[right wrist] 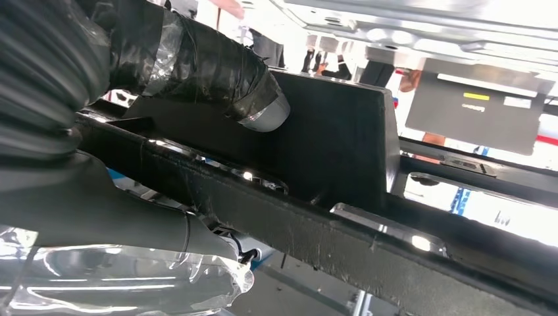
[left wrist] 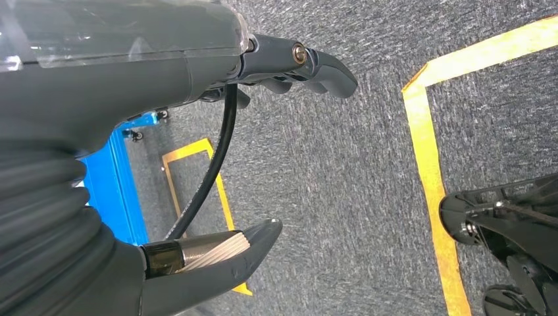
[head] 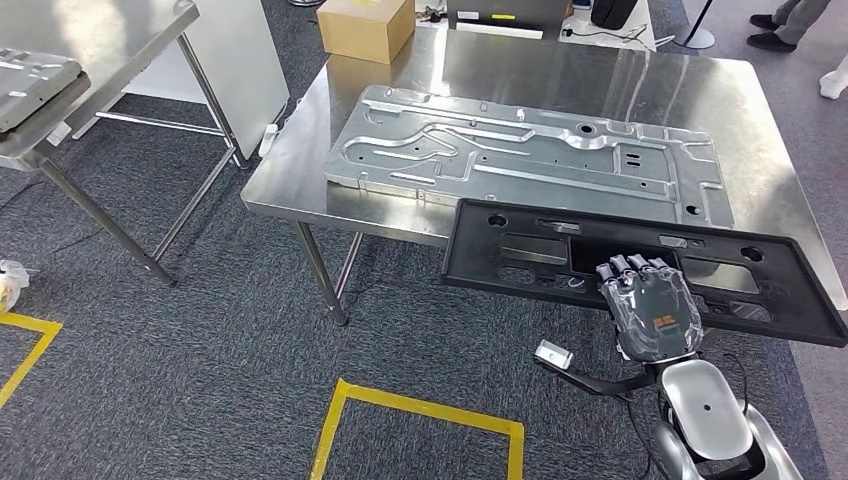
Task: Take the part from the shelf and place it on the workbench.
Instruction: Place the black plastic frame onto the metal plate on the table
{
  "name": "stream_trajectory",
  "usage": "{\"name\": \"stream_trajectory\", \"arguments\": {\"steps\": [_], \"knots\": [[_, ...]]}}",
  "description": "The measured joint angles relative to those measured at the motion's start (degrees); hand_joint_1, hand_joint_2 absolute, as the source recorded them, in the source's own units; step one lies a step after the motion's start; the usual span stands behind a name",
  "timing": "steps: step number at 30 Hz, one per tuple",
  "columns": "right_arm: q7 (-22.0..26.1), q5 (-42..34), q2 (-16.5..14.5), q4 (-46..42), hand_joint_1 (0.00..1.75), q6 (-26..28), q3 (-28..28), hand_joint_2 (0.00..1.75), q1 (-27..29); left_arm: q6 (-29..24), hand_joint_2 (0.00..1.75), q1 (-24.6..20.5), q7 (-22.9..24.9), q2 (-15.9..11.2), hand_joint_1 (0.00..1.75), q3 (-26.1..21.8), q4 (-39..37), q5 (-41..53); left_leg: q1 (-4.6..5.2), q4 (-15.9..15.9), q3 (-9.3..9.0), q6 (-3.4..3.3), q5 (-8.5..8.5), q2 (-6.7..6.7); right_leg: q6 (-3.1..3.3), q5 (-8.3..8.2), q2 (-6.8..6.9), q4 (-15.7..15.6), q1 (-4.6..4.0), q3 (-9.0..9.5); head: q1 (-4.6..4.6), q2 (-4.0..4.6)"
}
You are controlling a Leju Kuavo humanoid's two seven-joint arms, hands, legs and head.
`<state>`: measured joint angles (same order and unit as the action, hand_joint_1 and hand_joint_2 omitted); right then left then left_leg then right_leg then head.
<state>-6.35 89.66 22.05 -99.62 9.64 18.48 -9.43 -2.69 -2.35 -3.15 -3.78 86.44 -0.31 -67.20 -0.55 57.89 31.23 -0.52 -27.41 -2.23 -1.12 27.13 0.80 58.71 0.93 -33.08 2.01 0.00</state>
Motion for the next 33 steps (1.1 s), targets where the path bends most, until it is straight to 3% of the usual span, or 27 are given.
{"name": "stream_trajectory", "arguments": {"steps": [7, 9, 12, 14, 16, 17, 18, 20, 21, 23, 24, 25, 27, 29, 31, 32, 33], "knots": [[0.0, 0.0, -0.6, 0.6, 1.75, -0.3, 0.9, 1.75, -0.9, 0.0, 1.75, 0.0, 0.0, 0.0, 0.0, 0.0, 0.0, 0.0, 0.03, 0.1, 0.09, -0.04, -0.07, 0.0, -0.06, -0.07, 0.02, -0.1, 0.16, 0.02, 0.0, 0.0], [-0.1, 0.0, -0.8, 0.7, 1.75, -0.4, 1.2, 1.75, -1.2, -0.1, 1.75, 0.0, 0.0, 0.0, 0.0, 0.0, 0.0, 0.0, 0.14, 0.1, 0.21, -0.55, -0.12, -0.02, -0.39, -0.33, 0.11, -0.6, 0.43, 0.17, -0.02, 0.0], [-0.1, 0.0, -0.9, 0.8, 1.75, -0.6, 1.6, 1.75, -1.8, -0.2, 1.75, -0.1, 0.0, 0.0, 0.0, 0.0, 0.0, 0.0, -0.41, -3.0, -1.61, -1.65, 1.18, -0.2, -0.96, -0.09, 0.04, -0.7, 0.13, 0.45, 0.06, 0.0], [-0.1, 0.0, -1.0, 1.0, 1.75, -0.7, 1.7, 1.75, -2.4, -0.2, 1.75, -0.1, 0.0, 0.1, 0.0, 0.0, 0.0, 0.0, -0.81, -4.6, -2.71, -1.86, 1.85, -0.33, -1.29, 2.19, -0.38, 4.2, 0.25, -1.82, 0.17, 0.0], [-0.1, 0.0, -1.0, 1.3, 1.75, -1.0, 1.9, 1.75, -2.6, -0.3, 1.75, -0.1, -0.1, 0.2, 0.0, 0.0, 0.0, 0.0, -1.08, -4.7, -2.92, -1.74, 1.72, -0.31, -1.89, 4.5, -0.64, 11.1, 0.7, -5.81, 0.18, 0.0], [-0.1, 0.0, -1.0, 1.5, 1.75, -1.1, 2.0, 1.75, -2.6, -0.3, 1.75, -0.1, -0.1, 0.2, 0.0, 0.0, 0.0, 0.0, -1.28, -4.5, -3.0, -1.49, 1.46, -0.25, -2.28, 4.35, -0.66, 12.8, 1.04, -7.07, 0.17, 0.0], [-0.1, 0.0, -1.1, 1.7, 1.75, -1.1, 2.2, 1.75, -2.7, -0.3, 1.75, 0.0, -0.2, 0.3, 0.0, 0.0, 0.0, 0.0, -1.57, -4.1, -3.1, -1.1, 1.08, -0.19, -2.76, 3.07, -0.62, 12.4, 1.43, -7.3, 0.17, 0.0], [-0.1, 0.0, -1.2, 1.9, 1.75, -1.1, 2.4, 1.75, -2.9, -0.3, 1.75, 0.0, -0.2, 0.3, 0.0, 0.0, 0.0, 0.0, -2.31, -2.9, -3.27, 0.09, -0.13, -0.09, -3.88, -1.02, -0.24, 6.4, 2.28, -5.06, 0.17, 0.0], [-0.1, 0.0, -1.2, 2.0, 1.75, -1.1, 2.6, 1.75, -3.1, -0.4, 1.75, 0.0, -0.2, 0.2, 0.0, 0.0, -0.1, 0.0, -2.44, -2.0, -3.12, 0.82, -0.9, -0.06, -4.16, -2.09, -0.02, 3.5, 2.37, -3.82, 0.35, 0.0], [-0.2, 0.0, -1.3, 2.2, 1.75, -1.1, 3.0, 1.75, -3.3, -0.4, 1.75, 0.0, -0.3, 0.0, 0.0, 0.0, -0.1, 0.0, -2.34, -0.8, -2.72, 2.01, -2.02, -0.04, -3.04, -1.77, 0.13, 1.5, 2.23, -2.9, 0.45, 0.0], [-0.2, 0.0, -1.4, 2.3, 1.75, -1.2, 3.1, 1.75, -3.4, -0.4, 1.75, -0.1, -0.4, 0.0, 0.0, 0.0, -0.2, 0.0, -2.24, -0.6, -2.69, 2.38, -2.3, -0.09, -2.03, -1.2, -0.03, 1.8, 2.01, -3.06, 0.43, 0.0], [-0.2, 0.0, -1.4, 2.3, 1.75, -1.2, 3.2, 1.75, -3.4, -0.4, 1.75, -0.2, -0.4, 0.1, 0.0, 0.0, -0.1, 0.0, -2.34, -0.7, -2.9, 2.64, -2.5, -0.19, -1.07, -0.87, -0.26, 2.2, 1.95, -3.12, 0.22, 0.0], [-0.2, 0.0, -1.5, 2.3, 1.75, -1.2, 3.3, 1.75, -3.6, -0.4, 1.75, -0.3, -0.4, 0.3, 0.0, 0.0, -0.1, 0.0, -2.62, 0.5, -2.9, 2.78, -3.49, 0.14, 0.01, -0.34, -0.59, 2.3, 1.74, -2.77, 0.01, 0.0], [-0.2, 0.0, -1.6, 2.3, 1.75, -1.2, 3.3, 1.75, -4.0, -0.5, 1.75, -0.3, -0.5, 0.3, 0.0, 0.0, -0.1, 0.0, -2.45, 6.2, 0.03, 2.44, -6.0, 0.9, 0.84, 0.1, -0.74, 2.2, 1.49, -2.2, -0.11, 0.0], [-0.2, 0.0, -1.7, 2.4, 1.75, -1.2, 3.4, 1.75, -4.2, -0.5, 1.75, -0.2, -0.5, 0.3, 0.0, 0.0, -0.1, 0.0, -1.88, 14.6, 5.5, 1.88, -8.48, 1.33, 1.45, 0.57, -0.99, 2.2, 0.93, -1.77, -0.2, 0.0], [-0.2, 0.0, -1.7, 2.4, 1.75, -1.3, 3.4, 1.75, -4.2, -0.6, 1.75, 0.0, -0.6, 0.3, 0.0, 0.0, -0.1, 0.0, -1.55, 17.3, 7.74, 1.44, -8.46, 1.46, 1.7, 0.86, -1.21, 2.2, 0.56, -1.47, -0.22, 0.0], [-0.3, 0.0, -1.8, 2.4, 1.75, -1.3, 3.5, 1.75, -4.2, -0.6, 1.75, 0.1, -0.6, 0.3, 0.0, 0.0, -0.1, 0.0, -1.17, 17.9, 8.98, 0.82, -7.25, 1.57, 1.88, 1.17, -1.45, 2.2, 0.17, -1.07, -0.21, 0.0]]}}
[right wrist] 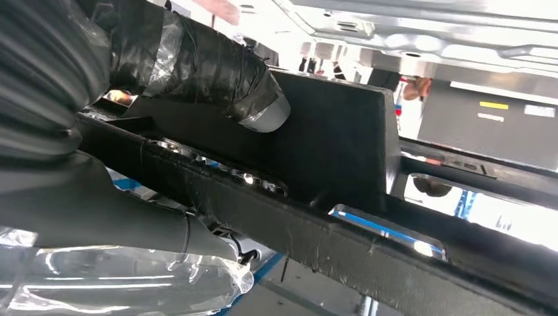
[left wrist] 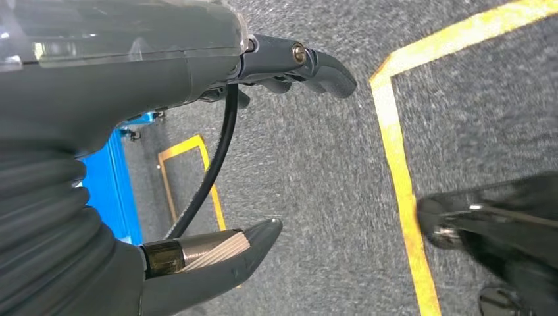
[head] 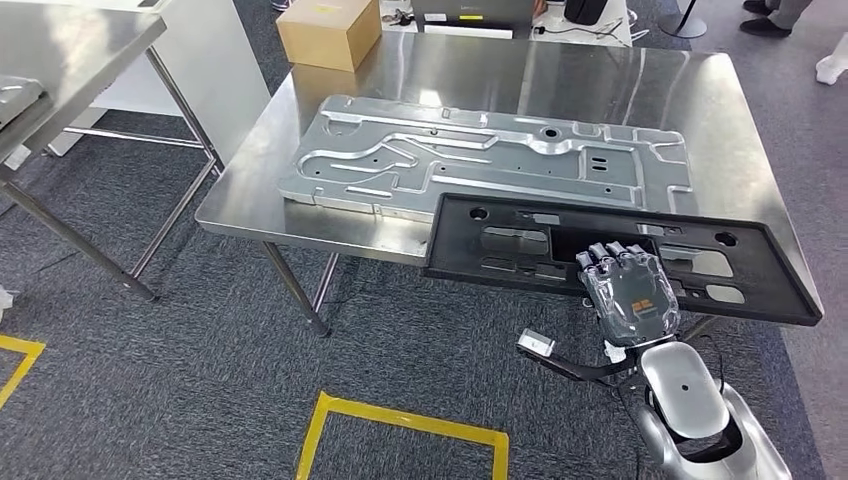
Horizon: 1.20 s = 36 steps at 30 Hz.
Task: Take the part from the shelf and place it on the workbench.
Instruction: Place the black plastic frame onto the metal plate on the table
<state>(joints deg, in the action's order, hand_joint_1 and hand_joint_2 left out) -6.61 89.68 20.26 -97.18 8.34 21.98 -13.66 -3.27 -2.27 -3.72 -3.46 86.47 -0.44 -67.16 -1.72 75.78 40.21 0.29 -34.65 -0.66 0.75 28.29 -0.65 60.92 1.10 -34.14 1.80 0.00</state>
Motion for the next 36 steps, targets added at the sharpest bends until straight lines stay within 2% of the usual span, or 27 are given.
{"name": "stream_trajectory", "arguments": {"steps": [1, 2, 3, 4, 5, 6, 7, 9, 10, 11, 13, 14, 15, 16, 18, 19, 20, 23, 25, 27, 29, 30, 31, 33, 34, 35, 36], "knots": [[0.0, 0.0, -0.1, 0.0, 1.75, 0.0, 0.1, 1.75, -0.1, 0.0, 1.75, 0.1, 0.0, 0.0, 0.0, 0.0, 0.0, 0.0, 0.49, -1.8, 0.08, -0.86, 2.35, 0.11, 0.12, 0.35, -0.23, 0.0, -0.39, 0.52, 0.0, 0.0], [0.0, 0.0, -0.1, 0.1, 1.75, -0.1, 0.2, 1.75, -0.2, 0.0, 1.75, 0.1, 0.0, 0.0, 0.0, 0.0, 0.0, 0.0, 1.1, -5.3, -0.72, -1.93, 5.27, 0.29, 0.2, 0.72, -0.42, -0.1, -0.71, 1.1, 0.01, 0.0], [-0.1, 0.0, -0.2, 0.1, 1.75, -0.1, 0.2, 1.75, -0.3, 0.0, 1.75, 0.1, -0.1, -0.2, 0.0, 0.0, 0.0, 0.0, 1.64, -8.8, -1.84, -3.13, 7.45, 0.53, 0.22, 1.09, -0.53, -0.1, -0.97, 1.58, 0.11, 0.0], [-0.2, 0.0, -0.3, 0.1, 1.75, -0.1, 0.3, 1.75, -0.5, 0.0, 1.75, 0.1, -0.1, -0.3, 0.0, 0.0, 0.0, 0.0, 2.14, -11.9, -3.02, -4.05, 8.8, 0.74, 0.13, 1.39, -0.7, -0.2, -1.07, 1.91, 0.18, 0.0], [-0.2, 0.0, -0.3, 0.2, 1.75, -0.2, 0.4, 1.75, -0.7, -0.1, 1.75, 0.1, -0.2, -0.4, 0.0, 0.0, -0.1, 0.0, 2.51, -13.9, -3.82, -4.67, 9.24, 0.9, -0.08, 1.55, -0.82, -0.5, -1.02, 2.09, 0.25, 0.0], [-0.3, 0.0, -0.4, 0.3, 1.75, -0.3, 0.5, 1.75, -0.8, -0.1, 1.75, 0.1, -0.2, -0.5, 0.0, 0.0, -0.1, 0.0, 2.69, -15.0, -4.31, -5.0, 8.96, 0.96, -0.41, 1.37, -0.88, -0.5, -0.92, 2.23, 0.3, 0.0], [-0.4, 0.0, -0.4, 0.4, 1.75, -0.4, 0.6, 1.75, -1.0, -0.1, 1.75, 0.1, -0.2, -0.4, 0.0, 0.0, -0.1, 0.0, 2.79, -16.0, -4.81, -5.04, 8.87, 0.94, -0.75, 1.03, -0.93, -0.5, -0.78, 2.45, 0.3, 0.0], [-0.5, 0.0, -0.5, 0.6, 1.75, -0.6, 0.8, 1.75, -1.3, -0.2, 1.75, 0.1, -0.3, -0.4, 0.0, 0.0, -0.1, 0.1, 2.49, -17.8, -6.39, -5.04, 9.05, 0.81, -1.34, 0.84, -0.61, 0.1, -0.69, 2.63, 0.34, 0.0], [-0.5, 0.0, -0.5, 0.7, 1.75, -0.7, 0.9, 1.75, -1.6, -0.2, 1.75, 0.1, -0.3, -0.4, 0.0, 0.0, 0.0, 0.1, 2.32, -18.5, -7.27, -4.98, 9.13, 0.76, -1.55, 1.52, -0.42, 1.3, -0.69, 2.15, 0.39, 0.0], [-0.6, 0.0, -0.5, 0.8, 1.75, -0.7, 1.0, 1.75, -2.0, -0.2, 1.75, 0.1, -0.3, -0.4, 0.0, 0.0, 0.0, 0.1, 2.19, -18.9, -7.98, -4.87, 9.16, 0.71, -1.79, 2.72, -0.22, 3.5, -0.64, 0.93, 0.43, 0.0], [-0.6, 0.0, -0.6, 1.1, 1.75, -0.9, 1.1, 1.75, -2.5, -0.2, 1.75, 0.0, -0.4, -0.3, 0.0, 0.0, 0.0, 0.1, 2.19, -19.0, -8.56, -4.71, 8.77, 0.72, -2.35, 5.4, -0.02, 9.7, -0.39, -3.02, 0.47, 0.0], [-0.6, 0.0, -0.6, 1.3, 1.75, -0.9, 1.1, 1.75, -2.5, -0.2, 1.75, 0.0, -0.4, -0.3, 0.0, 0.0, 0.0, 0.1, 2.15, -19.0, -8.82, -4.57, 8.44, 0.73, -2.66, 5.87, 0.03, 12.0, -0.19, -4.93, 0.49, 0.0], [-0.6, 0.0, -0.6, 1.6, 1.75, -0.9, 1.2, 1.75, -2.5, -0.2, 1.75, 0.0, -0.4, -0.3, 0.0, 0.1, 0.0, 0.1, 2.09, -18.9, -9.16, -4.4, 8.06, 0.74, -2.92, 5.26, 0.12, 12.6, 0.01, -6.07, 0.47, 0.0], [-0.6, 0.0, -0.7, 1.8, 1.75, -1.0, 1.2, 1.75, -2.6, -0.1, 1.75, 0.0, -0.4, -0.2, 0.0, 0.1, 0.0, 0.1, 2.0, -18.8, -9.62, -4.2, 7.62, 0.75, -3.13, 3.41, 0.24, 11.2, 0.18, -6.16, 0.48, 0.0], [-0.6, 0.0, -0.8, 2.2, 1.75, -1.0, 1.3, 1.75, -2.6, 0.0, 1.75, 0.1, -0.4, -0.2, 0.0, 0.2, 0.0, 0.1, 1.78, -18.6, -10.64, -3.64, 6.54, 0.74, -3.28, -1.76, 0.68, 4.4, 0.36, -4.15, 0.49, 0.0], [-0.6, 0.0, -0.8, 2.4, 1.75, -1.0, 1.3, 1.75, -2.7, 0.0, 1.75, 0.1, -0.4, -0.2, 0.0, 0.3, 0.0, 0.1, 1.72, -18.4, -10.97, -3.28, 6.06, 0.72, -3.11, -3.2, 0.93, 1.1, 0.21, -3.3, 0.51, 0.0], [-0.6, 0.0, -0.8, 2.6, 1.75, -1.0, 1.3, 1.75, -2.9, -0.1, 1.75, 0.0, -0.5, -0.2, 0.0, 0.3, 0.0, 0.1, 1.7, -18.4, -11.04, -2.89, 5.7, 0.7, -2.72, -3.97, 1.11, -0.8, -0.01, -2.8, 0.48, 0.0], [-0.6, 0.0, -0.9, 2.8, 1.75, -1.1, 1.4, 1.75, -3.1, -0.1, 1.75, -0.1, -0.5, -0.1, 0.0, 0.3, 0.0, 0.1, 1.72, -18.1, -11.29, -1.77, 5.1, 0.54, -1.11, -3.66, 0.94, -1.7, -0.34, -2.42, 0.3, 0.0], [-0.6, 0.0, -1.0, 2.9, 1.75, -1.1, 1.4, 1.75, -3.3, -0.1, 1.75, -0.2, -0.5, -0.1, 0.0, 0.3, 0.0, 0.1, 1.58, -15.7, -10.63, -1.3, 4.46, 0.54, -0.23, -3.2, 0.77, -2.1, -0.17, -1.3, 0.24, 0.0], [-0.6, 0.0, -1.2, 2.9, 1.75, -1.1, 1.4, 1.75, -3.5, -0.1, 1.75, -0.2, -0.5, -0.1, 0.0, 0.3, 0.0, 0.1, 1.34, -9.5, -7.27, -0.94, 2.54, 0.58, 0.32, -2.6, 0.73, -2.4, -0.1, -0.25, 0.18, 0.0], [-0.6, 0.0, -1.3, 3.0, 1.75, -1.1, 1.5, 1.75, -3.6, -0.1, 1.75, -0.2, -0.5, -0.1, 0.0, 0.4, 0.0, 0.1, 1.14, -3.2, -2.68, -0.57, 0.31, 0.57, 0.44, -1.83, 0.58, -2.3, -0.12, 0.49, 0.15, 0.0], [-0.6, 0.0, -1.4, 3.1, 1.75, -1.1, 1.5, 1.75, -3.6, -0.1, 1.75, -0.1, -0.5, -0.1, 0.0, 0.4, 0.0, 0.1, 1.07, -2.0, -1.19, -0.44, 0.37, 0.56, 0.4, -1.4, 0.47, -2.3, -0.12, 0.98, 0.13, 0.0], [-0.6, 0.0, -1.4, 3.2, 1.75, -1.2, 1.5, 1.75, -3.6, -0.1, 1.75, 0.0, -0.5, -0.1, 0.0, 0.4, 0.0, 0.1, 1.03, -2.8, -0.66, -0.37, 1.67, 0.56, 0.32, -0.94, 0.36, -2.3, -0.1, 1.56, 0.14, 0.0], [-0.6, 0.0, -1.6, 3.5, 1.75, -1.4, 1.6, 1.75, -3.7, -0.1, 1.75, 0.0, -0.5, -0.1, 0.0, 0.4, 0.0, 0.1, 0.98, -9.5, -2.11, -0.52, 7.0, 0.57, -0.04, 0.06, 0.23, -2.3, -0.04, 2.88, 0.15, 0.0], [-0.6, 0.0, -1.8, 3.6, 1.75, -1.6, 1.6, 1.75, -3.9, -0.1, 1.75, 0.0, -0.5, -0.1, 0.0, 0.4, 0.0, 0.1, 1.12, -12.8, -3.05, -0.68, 8.71, 0.58, -0.32, 0.5, 0.2, -2.3, -0.04, 3.46, 0.16, 0.0], [-0.6, 0.0, -1.9, 3.8, 1.75, -1.7, 1.6, 1.75, -4.1, -0.1, 1.75, 0.0, -0.5, -0.1, 0.0, 0.4, 0.0, 0.2, 1.29, -15.2, -3.84, -0.92, 9.71, 0.6, -0.65, 0.87, 0.15, -2.4, -0.05, 3.8, 0.16, 0.0], [-0.6, 0.0, -2.1, 4.0, 1.75, -1.8, 1.6, 1.75, -4.3, -0.1, 1.75, -0.1, -0.5, -0.1, 0.0, 0.4, 0.0, 0.2, 1.47, -16.4, -4.2, -1.19, 10.01, 0.64, -1.02, 1.13, 0.11, -2.5, -0.08, 4.03, 0.18, 0.0]]}}
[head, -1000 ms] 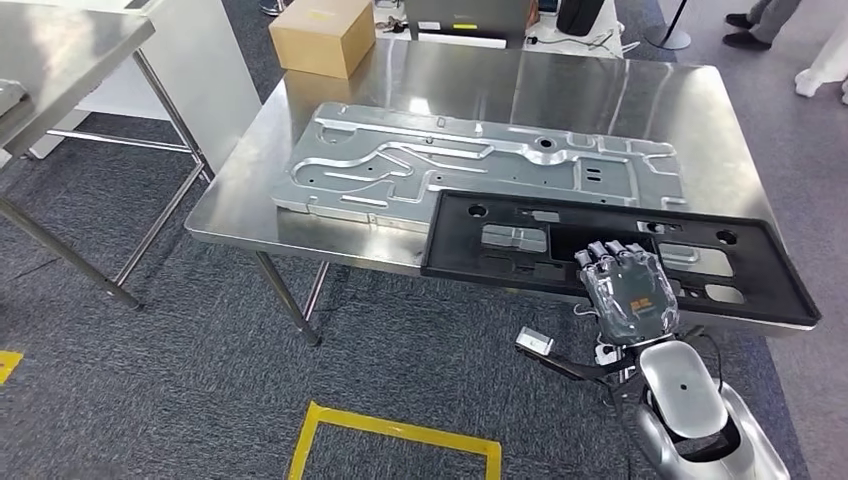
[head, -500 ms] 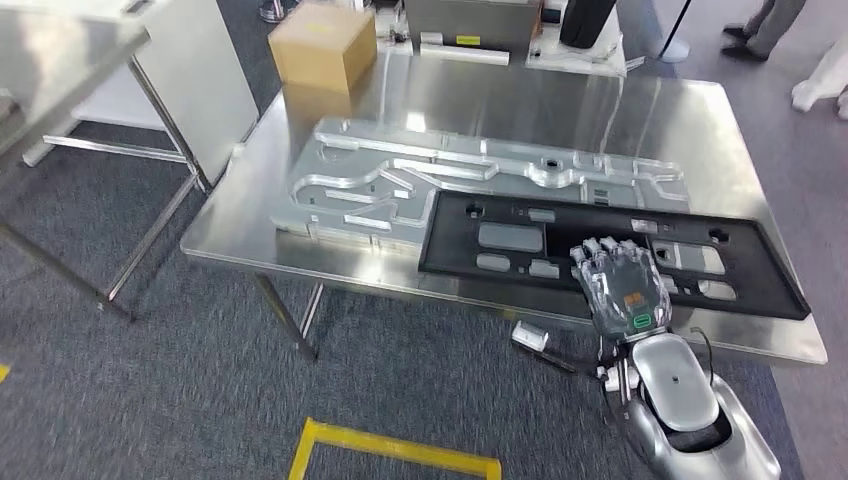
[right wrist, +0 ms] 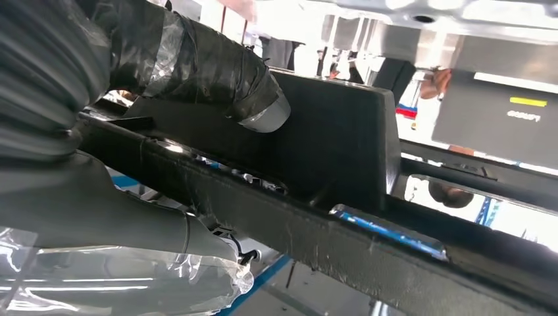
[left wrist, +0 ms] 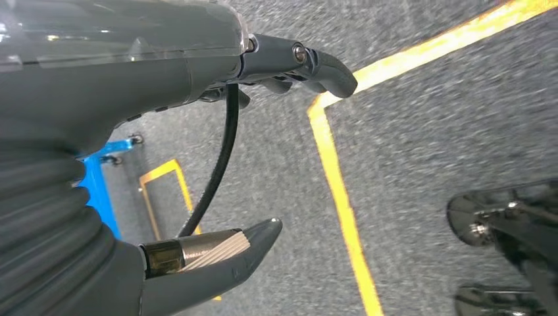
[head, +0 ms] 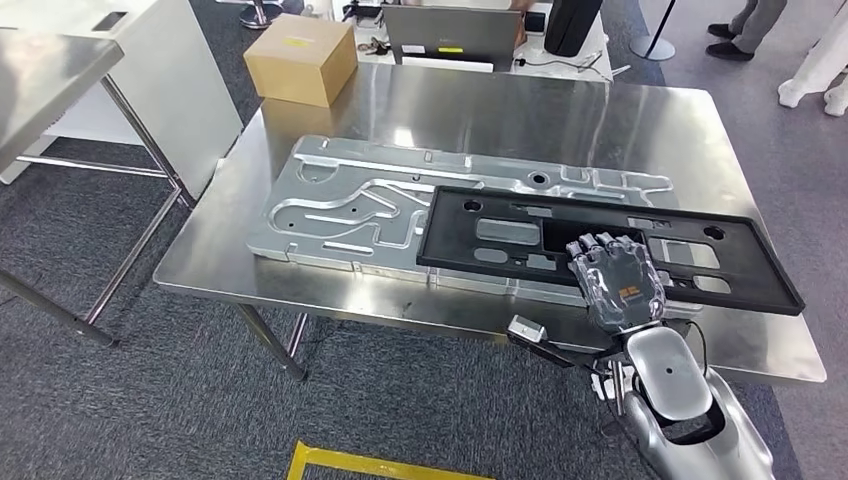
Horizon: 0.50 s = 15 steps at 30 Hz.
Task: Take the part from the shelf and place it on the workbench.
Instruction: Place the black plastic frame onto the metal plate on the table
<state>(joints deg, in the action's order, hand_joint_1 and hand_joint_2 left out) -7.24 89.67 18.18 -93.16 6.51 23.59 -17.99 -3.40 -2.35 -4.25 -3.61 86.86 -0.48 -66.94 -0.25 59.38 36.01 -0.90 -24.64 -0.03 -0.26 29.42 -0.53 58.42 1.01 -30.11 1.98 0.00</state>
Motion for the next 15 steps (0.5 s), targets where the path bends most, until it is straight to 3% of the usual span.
{"name": "stream_trajectory", "arguments": {"steps": [4, 6, 8, 9, 10, 11, 13, 15], "knots": [[0.0, -0.1, -0.6, 1.0, 1.75, -0.2, 0.2, 1.75, -0.8, 0.0, 1.75, 0.0, -0.2, 0.0, 0.0, 0.1, 0.0, 0.2, -0.06, -1.1, -1.43, -1.37, -0.22, 0.06, -1.16, 0.42, 0.12, 1.7, -0.08, 0.11, 0.03, 0.0], [0.0, -0.1, -0.7, 1.5, 1.75, -0.3, 0.4, 1.75, -1.2, -0.1, 1.75, -0.1, -0.3, 0.0, 0.0, 0.1, 0.0, 0.2, -0.07, -1.5, -2.33, -1.97, -0.52, 0.08, -1.41, 2.35, 0.29, 7.1, -0.04, -2.94, 0.05, 0.0], [0.0, -0.1, -0.8, 2.0, 1.75, -0.5, 0.6, 1.75, -1.4, -0.2, 1.75, -0.1, -0.4, 0.0, 0.0, 0.2, 0.0, 0.2, 0.11, -1.5, -2.86, -2.43, -1.1, 0.13, -1.52, 5.06, 0.3, 14.2, -0.11, -7.75, 0.06, 0.0], [0.1, -0.1, -0.8, 2.2, 1.75, -0.6, 0.7, 1.75, -1.4, -0.2, 1.75, -0.1, -0.4, 0.0, 0.0, 0.3, 0.0, 0.2, 0.24, -1.5, -3.25, -2.53, -1.45, 0.18, -1.49, 5.46, 0.3, 16.1, -0.14, -9.54, 0.06, 0.0], [0.1, -0.2, -0.8, 2.4, 1.75, -0.8, 0.8, 1.75, -1.4, -0.2, 1.75, -0.1, -0.4, 0.0, 0.0, 0.3, 0.0, 0.2, 0.39, -1.5, -3.77, -2.57, -1.86, 0.23, -1.37, 4.68, 0.3, 16.2, -0.18, -10.43, 0.06, 0.0], [0.2, -0.2, -0.9, 2.6, 1.75, -0.9, 0.9, 1.75, -1.4, -0.2, 1.75, -0.1, -0.4, 0.0, 0.0, 0.4, 0.0, 0.1, 0.54, -1.5, -4.44, -2.57, -2.32, 0.27, -1.12, 2.61, 0.31, 14.0, -0.28, -10.24, 0.05, 0.0], [0.2, -0.2, -1.0, 3.0, 1.75, -1.0, 0.9, 1.75, -1.4, -0.2, 1.75, -0.1, -0.4, 0.1, 0.0, 0.4, 0.0, 0.1, 0.77, -1.5, -5.79, -2.49, -3.28, 0.31, -0.12, -2.98, 0.47, 6.7, -0.83, -8.31, -0.01, 0.0], [0.2, -0.3, -1.1, 3.2, 1.75, -1.1, 1.0, 1.75, -1.5, -0.2, 1.75, -0.2, -0.4, 0.3, 0.0, 0.5, 0.0, 0.0, 0.77, -1.7, -6.18, -2.07, -3.96, 0.38, 0.8, -5.27, 0.69, 1.5, -1.52, -7.05, -0.1, 0.0]]}}
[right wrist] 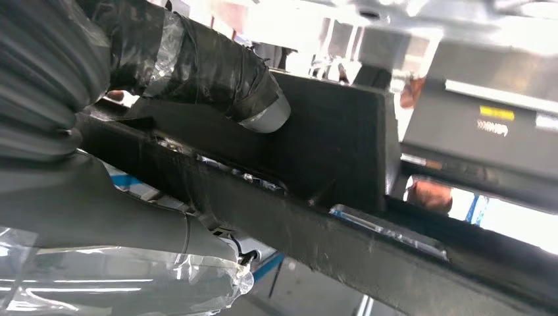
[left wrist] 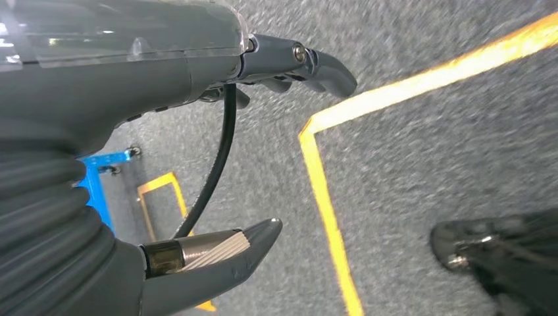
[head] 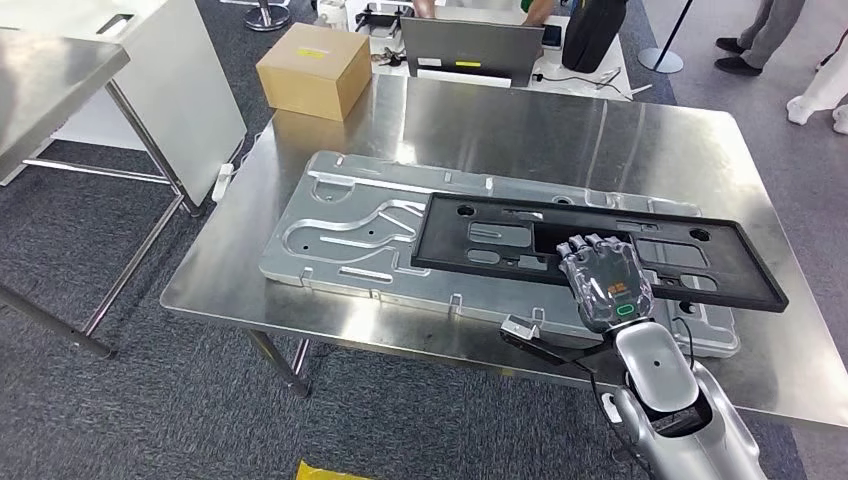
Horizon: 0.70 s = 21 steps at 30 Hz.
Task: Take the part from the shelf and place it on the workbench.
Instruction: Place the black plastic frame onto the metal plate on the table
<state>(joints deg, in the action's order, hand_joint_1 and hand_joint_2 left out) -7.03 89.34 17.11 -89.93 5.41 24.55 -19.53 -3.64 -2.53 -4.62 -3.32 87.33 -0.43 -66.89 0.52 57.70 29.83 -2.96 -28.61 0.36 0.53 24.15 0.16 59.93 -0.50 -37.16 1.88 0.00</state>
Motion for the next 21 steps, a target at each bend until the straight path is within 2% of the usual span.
{"name": "stream_trajectory", "arguments": {"steps": [2, 4, 5, 6, 8, 9, 10, 11, 13, 14, 15, 17, 19, 21], "knots": [[0.0, -0.2, -0.1, 0.2, 1.75, -0.1, 0.0, 1.75, -0.1, 0.0, 1.75, -0.1, 0.0, 0.1, 0.0, 0.0, 0.0, 0.0, -0.01, 0.0, -0.31, 0.77, -0.06, 0.0, 0.66, 0.45, -0.07, -1.6, -0.26, 0.5, -0.07, 0.0], [0.0, -0.3, -0.3, 0.4, 1.75, -0.1, 0.0, 1.75, -0.1, -0.1, 1.75, -0.1, -0.1, 0.0, 0.0, 0.1, 0.0, 0.0, -0.02, 0.7, -0.89, 1.44, -0.64, -0.04, 1.2, 0.23, -0.17, -2.6, 0.15, 2.02, -0.11, 0.0], [0.0, -0.4, -0.4, 0.5, 1.75, -0.1, 0.0, 1.75, -0.1, -0.2, 1.75, -0.2, -0.1, 0.0, 0.0, 0.1, 0.0, 0.0, -0.1, 2.1, -0.47, 1.79, -1.53, -0.04, 1.39, 0.21, -0.16, -3.0, 0.43, 2.9, -0.22, 0.0], [0.0, -0.4, -0.5, 0.5, 1.75, -0.1, 0.0, 1.75, -0.1, -0.2, 1.75, -0.3, -0.1, -0.1, 0.0, 0.1, 0.0, 0.0, -0.31, 4.6, 0.77, 2.17, -2.77, -0.03, 1.47, 0.33, -0.12, -3.3, 0.62, 3.61, -0.29, 0.0], [0.0, -0.4, -0.7, 0.7, 1.75, -0.1, 0.0, 1.75, 0.0, -0.2, 1.75, -0.4, -0.1, 0.0, 0.0, 0.1, 0.0, -0.1, -0.85, 11.4, 5.0, 3.06, -5.39, -0.04, 1.54, 0.94, -0.13, -3.3, 0.74, 4.41, -0.46, 0.0], [0.0, -0.4, -0.8, 0.9, 1.75, -0.1, 0.0, 1.75, 0.1, -0.2, 1.75, -0.4, -0.1, -0.1, 0.0, 0.1, 0.0, -0.1, -1.13, 13.8, 6.98, 3.41, -5.86, -0.05, 1.43, 1.36, -0.18, -3.2, 0.82, 4.76, -0.46, 0.0], [0.0, -0.4, -0.9, 1.0, 1.75, -0.2, 0.0, 1.75, 0.3, -0.2, 1.75, -0.3, -0.1, -0.1, 0.0, 0.1, 0.0, -0.1, -1.38, 14.5, 8.23, 3.67, -5.25, -0.07, 1.25, 1.82, -0.27, -3.1, 0.95, 5.15, -0.47, 0.0], [0.0, -0.5, -1.0, 1.1, 1.75, -0.2, 0.0, 1.75, 0.5, -0.2, 1.75, -0.2, 0.0, -0.1, 0.0, 0.1, 0.0, -0.1, -1.58, 13.0, 8.43, 3.89, -3.34, -0.08, 1.02, 2.31, -0.38, -3.0, 1.12, 5.61, -0.48, 0.0], [0.0, -0.5, -1.2, 1.3, 1.75, -0.2, 0.0, 1.75, 0.6, -0.2, 1.75, -0.1, 0.0, -0.2, 0.0, 0.1, 0.0, -0.1, -1.83, 6.3, 6.77, 4.24, 2.17, -0.07, 0.39, 3.4, -0.52, -2.6, 1.47, 6.61, -0.46, 0.0], [0.0, -0.5, -1.3, 1.3, 1.75, -0.2, 0.0, 1.75, 0.6, -0.2, 1.75, -0.1, 0.0, -0.2, 0.0, 0.1, 0.0, -0.1, -1.72, 3.2, 6.01, 4.24, 3.32, -0.1, 0.01, 3.85, -0.56, -2.4, 1.55, 6.92, -0.48, 0.0], [0.0, -0.5, -1.3, 1.4, 1.75, -0.2, 0.0, 1.75, 0.6, -0.2, 1.75, -0.1, 0.0, -0.2, 0.0, 0.1, 0.0, -0.1, -1.57, 1.5, 5.52, 3.94, 3.98, -0.13, -0.42, 4.25, -0.58, -2.3, 1.56, 7.07, -0.49, 0.0], [0.0, -0.5, -1.3, 1.6, 1.75, -0.3, 0.0, 1.75, 0.6, -0.3, 1.75, -0.1, 0.0, -0.2, 0.0, 0.1, 0.0, -0.1, -1.18, 0.9, 5.42, 2.88, 3.41, -0.19, -1.28, 4.81, -0.61, -2.2, 1.45, 7.24, -0.53, 0.0], [0.1, -0.6, -1.4, 1.7, 1.75, -0.3, -0.1, 1.75, 0.8, -0.3, 1.75, 0.0, 0.0, -0.2, 0.0, 0.1, 0.0, -0.1, -1.32, 0.7, 4.94, 1.93, 3.97, -0.19, -2.0, 5.47, -0.53, -2.1, 1.45, 7.48, -0.5, 0.0], [0.1, -0.6, -1.5, 1.7, 1.75, -0.3, -0.2, 1.75, 0.8, -0.4, 1.75, -0.1, -0.1, -0.2, 0.0, 0.2, 0.0, -0.1, -1.51, 0.2, 4.42, 1.25, 3.9, -0.22, -2.43, 7.26, -0.37, 1.2, 1.53, 5.92, -0.45, 0.0]]}}
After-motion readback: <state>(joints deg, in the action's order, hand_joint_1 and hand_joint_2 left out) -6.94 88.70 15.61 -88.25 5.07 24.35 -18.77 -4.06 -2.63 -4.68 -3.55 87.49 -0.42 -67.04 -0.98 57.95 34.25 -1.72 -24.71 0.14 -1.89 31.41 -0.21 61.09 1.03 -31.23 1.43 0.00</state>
